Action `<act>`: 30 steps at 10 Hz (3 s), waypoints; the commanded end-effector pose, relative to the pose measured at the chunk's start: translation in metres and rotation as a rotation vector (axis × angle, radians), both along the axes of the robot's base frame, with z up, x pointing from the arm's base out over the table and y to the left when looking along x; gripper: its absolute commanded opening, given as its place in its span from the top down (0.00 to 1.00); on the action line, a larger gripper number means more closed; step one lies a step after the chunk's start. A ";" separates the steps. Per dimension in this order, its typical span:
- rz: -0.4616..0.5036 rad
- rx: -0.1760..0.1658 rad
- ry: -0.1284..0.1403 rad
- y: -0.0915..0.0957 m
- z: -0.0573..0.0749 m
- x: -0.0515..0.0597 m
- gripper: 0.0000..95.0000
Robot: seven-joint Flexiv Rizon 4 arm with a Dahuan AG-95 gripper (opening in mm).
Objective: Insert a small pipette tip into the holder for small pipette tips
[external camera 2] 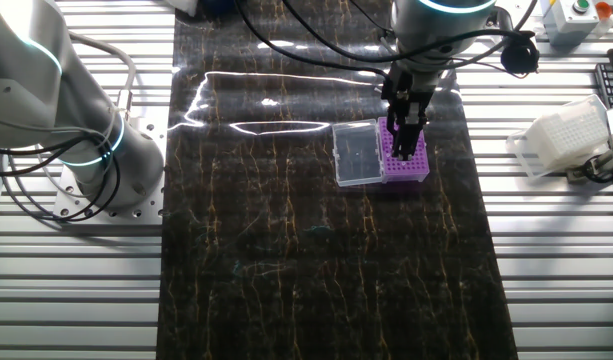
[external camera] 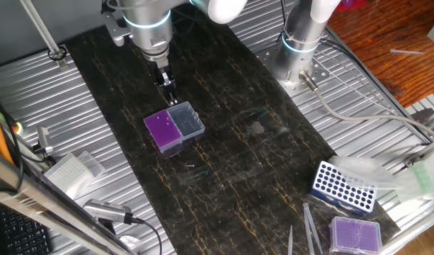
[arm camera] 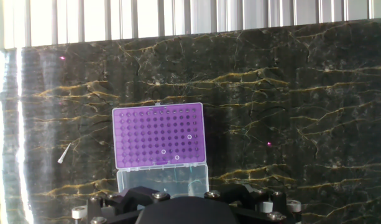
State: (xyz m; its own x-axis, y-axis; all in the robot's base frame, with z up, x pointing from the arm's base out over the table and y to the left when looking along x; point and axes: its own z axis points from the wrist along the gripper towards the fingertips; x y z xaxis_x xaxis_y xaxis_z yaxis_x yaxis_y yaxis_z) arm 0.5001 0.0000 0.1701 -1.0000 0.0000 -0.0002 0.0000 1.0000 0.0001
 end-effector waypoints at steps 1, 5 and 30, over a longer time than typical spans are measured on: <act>0.062 0.050 0.015 0.000 0.000 0.000 1.00; -0.061 0.041 0.046 0.000 0.001 0.000 1.00; -0.214 -0.049 0.104 0.063 0.008 0.044 1.00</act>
State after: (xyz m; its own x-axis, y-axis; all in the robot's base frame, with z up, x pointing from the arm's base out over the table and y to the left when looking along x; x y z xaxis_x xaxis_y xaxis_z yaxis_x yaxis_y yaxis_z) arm 0.5447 0.0663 0.1804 -0.9717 0.2166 0.0943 0.2118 0.9756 -0.0581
